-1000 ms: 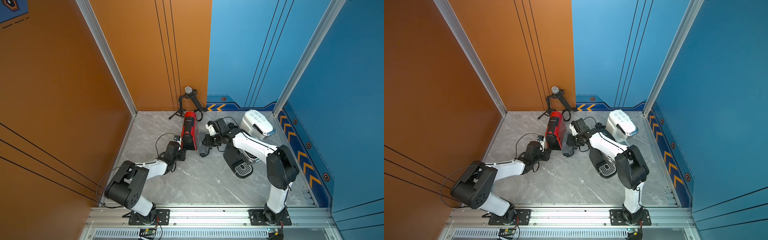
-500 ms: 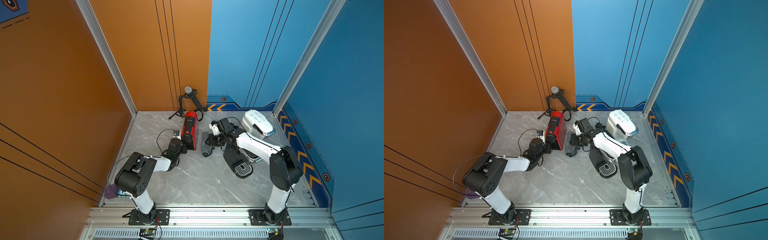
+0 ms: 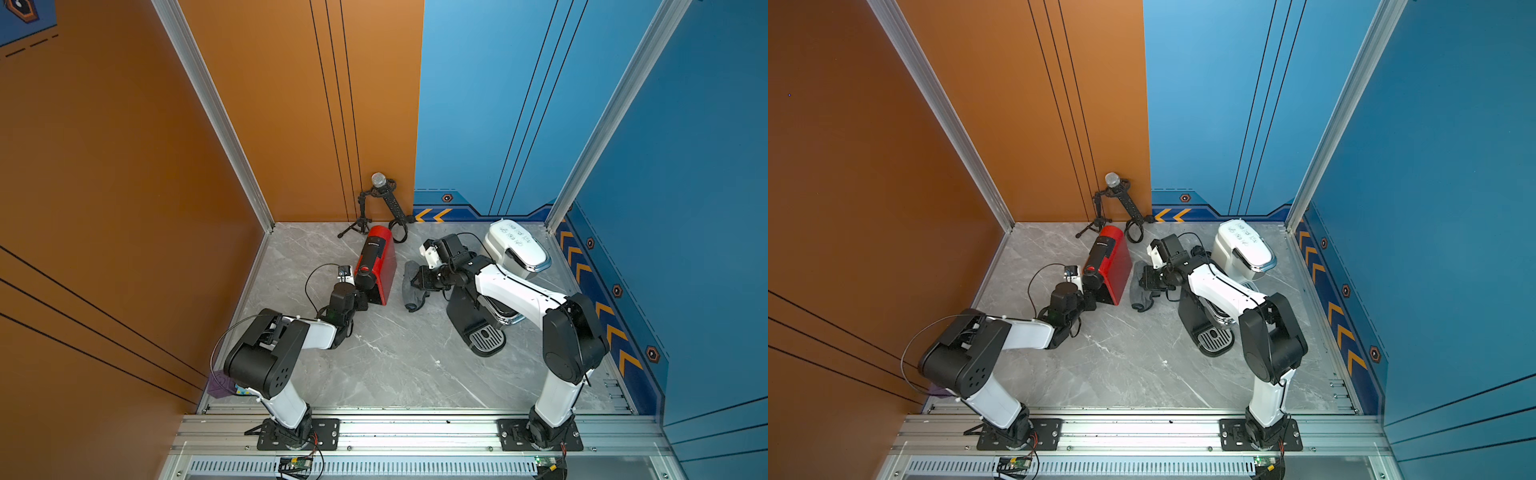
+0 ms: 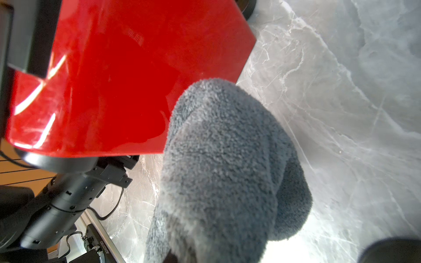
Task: Wipe the surface of a coffee machine
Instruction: Move the coffee machine to the center of the board.
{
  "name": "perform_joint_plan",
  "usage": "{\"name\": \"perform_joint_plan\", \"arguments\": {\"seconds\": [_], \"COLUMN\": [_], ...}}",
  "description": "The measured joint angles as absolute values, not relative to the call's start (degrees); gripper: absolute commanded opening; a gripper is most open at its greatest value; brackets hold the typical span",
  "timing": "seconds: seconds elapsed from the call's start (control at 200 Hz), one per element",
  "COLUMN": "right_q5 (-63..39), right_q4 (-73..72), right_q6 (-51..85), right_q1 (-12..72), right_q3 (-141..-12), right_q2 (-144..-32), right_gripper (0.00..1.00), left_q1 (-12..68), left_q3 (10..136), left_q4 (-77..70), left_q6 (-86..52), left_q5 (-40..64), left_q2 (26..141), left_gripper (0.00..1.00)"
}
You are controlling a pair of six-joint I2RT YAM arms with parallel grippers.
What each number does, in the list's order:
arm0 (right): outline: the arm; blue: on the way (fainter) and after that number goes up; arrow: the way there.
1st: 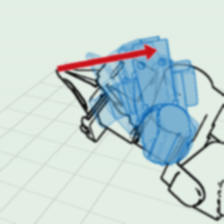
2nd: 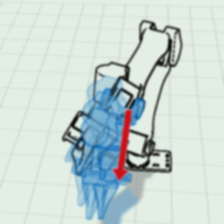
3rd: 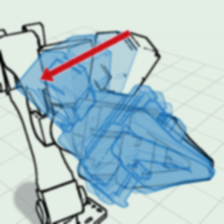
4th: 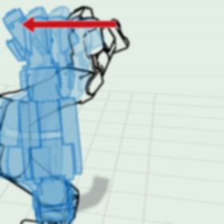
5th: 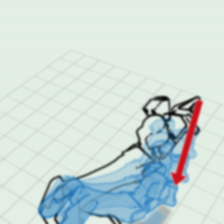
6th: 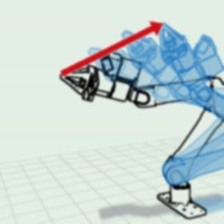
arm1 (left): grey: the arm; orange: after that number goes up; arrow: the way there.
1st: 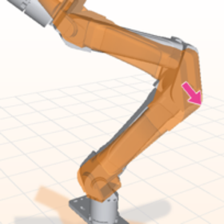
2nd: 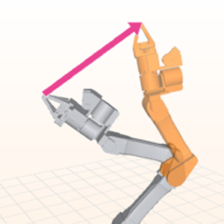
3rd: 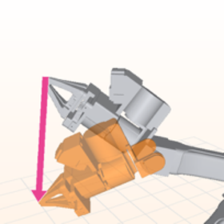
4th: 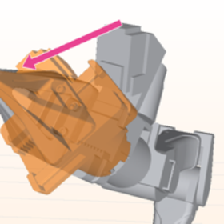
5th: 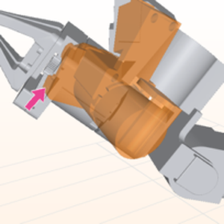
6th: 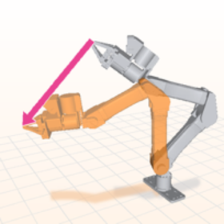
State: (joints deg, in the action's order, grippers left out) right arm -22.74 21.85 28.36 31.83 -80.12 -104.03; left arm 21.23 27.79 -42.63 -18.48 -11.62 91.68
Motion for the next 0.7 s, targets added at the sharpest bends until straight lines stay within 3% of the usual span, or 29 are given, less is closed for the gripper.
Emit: {"name": "perform_joint_plan", "arguments": {"seconds": [0.26, 0.701], "right_q5": [-22.68, -24.49], "right_q4": [21.85, 21.91], "right_q6": [28.38, 25.65], "right_q1": [31.14, 32.27], "right_q3": [-80.14, -80.14], "right_q2": [-104.03, -103.35], "right_gripper": [0.14, 0.14], "left_q1": [21.85, 25.58], "left_q3": [13.39, 10.81], "left_q4": [-37.47, -21.23], "left_q6": [-20.71, -27.59], "left_q5": [-13.5, -16.51], "left_q2": [72.99, 58.57], "left_gripper": [0.0, 0.0]}}
